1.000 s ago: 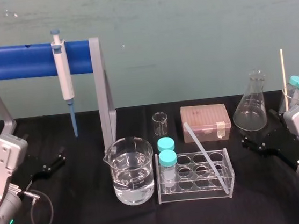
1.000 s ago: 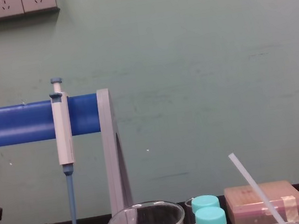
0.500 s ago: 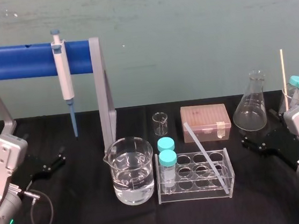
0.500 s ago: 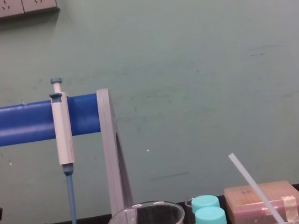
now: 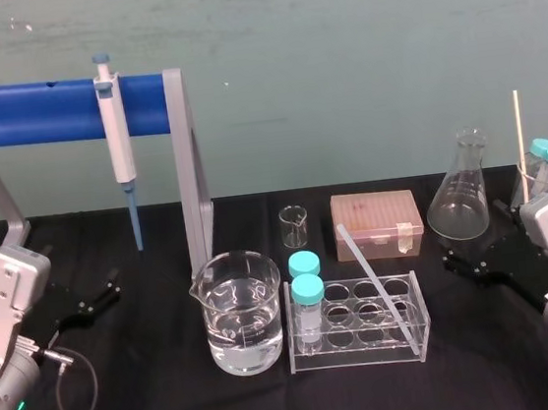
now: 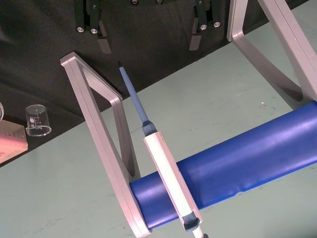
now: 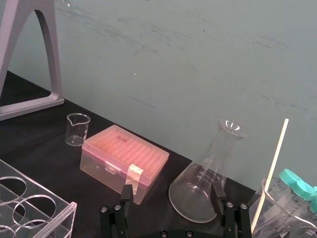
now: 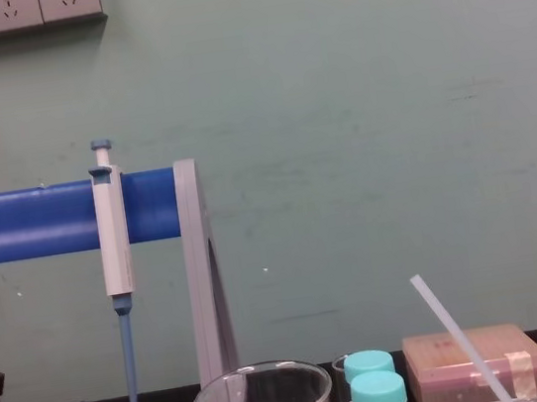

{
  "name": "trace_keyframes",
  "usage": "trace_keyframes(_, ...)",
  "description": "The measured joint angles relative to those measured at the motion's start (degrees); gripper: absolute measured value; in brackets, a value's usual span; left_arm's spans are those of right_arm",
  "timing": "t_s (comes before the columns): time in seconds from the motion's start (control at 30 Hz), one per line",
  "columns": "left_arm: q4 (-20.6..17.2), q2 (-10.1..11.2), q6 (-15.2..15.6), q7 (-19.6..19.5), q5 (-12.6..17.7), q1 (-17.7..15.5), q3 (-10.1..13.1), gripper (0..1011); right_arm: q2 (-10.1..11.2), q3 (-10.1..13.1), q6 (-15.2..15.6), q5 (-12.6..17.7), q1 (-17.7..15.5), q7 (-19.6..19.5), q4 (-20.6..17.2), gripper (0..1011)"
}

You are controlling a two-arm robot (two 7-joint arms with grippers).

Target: Pick up the stirring rod with one hand, then place it down.

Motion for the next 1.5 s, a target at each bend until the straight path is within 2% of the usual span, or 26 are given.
trace_keyframes(0.17,0.0,0.0,0.0,0.0,0.0,0.0,0.0,1000,0.0,0.1,0.1,0.0,0.0,0.1,0.0,1003)
trace_keyframes(0.33,0.0,0.0,0.0,0.0,0.0,0.0,0.0,1000,0.2,1.2,0.9,1.5,0.1,2.8,-0.7,1003)
trace_keyframes(0.4,0.0,0.0,0.0,0.0,0.0,0.0,0.0,1000,0.4,2.8,1.9,5.3,0.0,6.5,-2.6,1003)
trace_keyframes(0.5,0.0,0.0,0.0,0.0,0.0,0.0,0.0,1000,0.6,4.0,3.3,9.3,-0.4,10.1,-4.5,1003)
trace_keyframes(0.53,0.0,0.0,0.0,0.0,0.0,0.0,0.0,1000,0.8,4.7,4.4,11.8,-0.7,12.6,-6.0,1003)
trace_keyframes(0.63,0.0,0.0,0.0,0.0,0.0,0.0,0.0,1000,1.5,5.6,7.0,15.9,-1.1,17.1,-8.7,1003)
trace_keyframes(0.77,0.0,0.0,0.0,0.0,0.0,0.0,0.0,1000,2.4,6.1,9.2,18.4,-1.5,21.2,-11.3,1003)
trace_keyframes(0.93,0.0,0.0,0.0,0.0,0.0,0.0,0.0,1000,3.2,5.6,11.1,18.9,-1.5,25.2,-13.1,1003)
trace_keyframes(1.13,0.0,0.0,0.0,0.0,0.0,0.0,0.0,1000,3.5,4.0,12.3,16.9,-0.4,28.1,-13.1,1003)
trace_keyframes(1.27,0.0,0.0,0.0,0.0,0.0,0.0,0.0,1000,3.2,2.5,13.0,14.4,1.1,29.2,-11.7,1003)
trace_keyframes(1.5,0.0,0.0,0.0,0.0,0.0,0.0,0.0,1000,0.8,0.4,13.8,10.9,4.4,30.7,-7.8,1003)
